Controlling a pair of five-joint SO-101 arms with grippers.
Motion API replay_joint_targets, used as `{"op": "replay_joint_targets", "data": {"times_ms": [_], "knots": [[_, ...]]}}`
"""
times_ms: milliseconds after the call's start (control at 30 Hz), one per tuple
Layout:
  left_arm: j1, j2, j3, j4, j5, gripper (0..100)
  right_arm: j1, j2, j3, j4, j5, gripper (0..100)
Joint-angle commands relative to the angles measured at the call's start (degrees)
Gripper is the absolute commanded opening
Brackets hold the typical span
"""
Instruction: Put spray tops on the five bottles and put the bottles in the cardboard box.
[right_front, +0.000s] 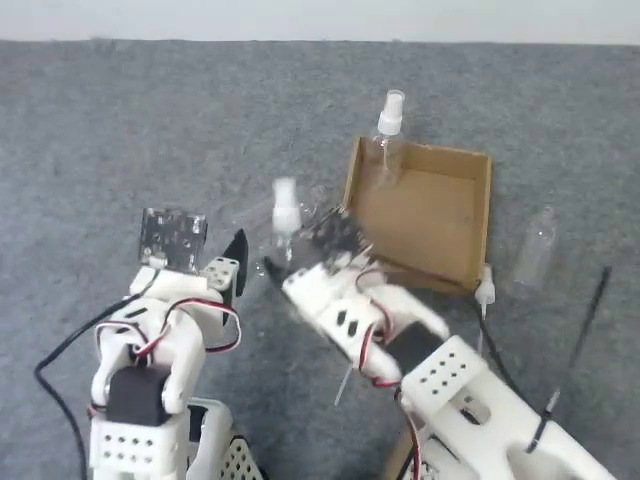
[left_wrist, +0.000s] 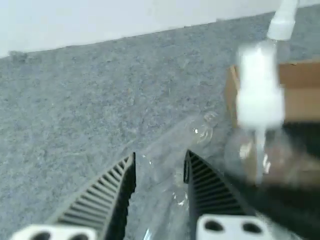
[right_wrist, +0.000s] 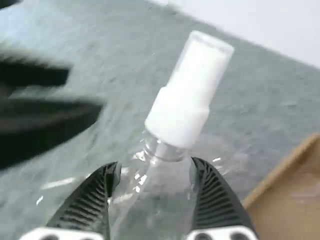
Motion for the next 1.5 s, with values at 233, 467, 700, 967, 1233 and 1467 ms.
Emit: {"op": "replay_joint_targets", "data": {"times_ms": [233,467,700,967,1233,1467], "knots": [[0.7,-7.21,0.92,-0.53,0.79,15,4.53,-1.27,-20.84,14.37,1.14,0.6],[2.2,-7.3,0.92,-0.18,0.79,16,4.53,-1.27,-28.31,20.35,2.2,0.6],[9.49,-7.38,0.92,0.97,0.79,26,4.26,-1.19,-30.51,21.49,2.2,0.6],[12.75,-7.38,2.51,0.53,0.53,29,4.18,-1.19,-30.51,21.49,2.02,0.6],[13.27,-7.21,6.2,-4.75,0.44,29,4.09,-2.42,-32.18,27.47,2.02,0.6],[13.27,-7.3,7.25,-5.8,-1.05,29,4.44,-4.88,-32.18,29.76,2.2,0.6]]}}
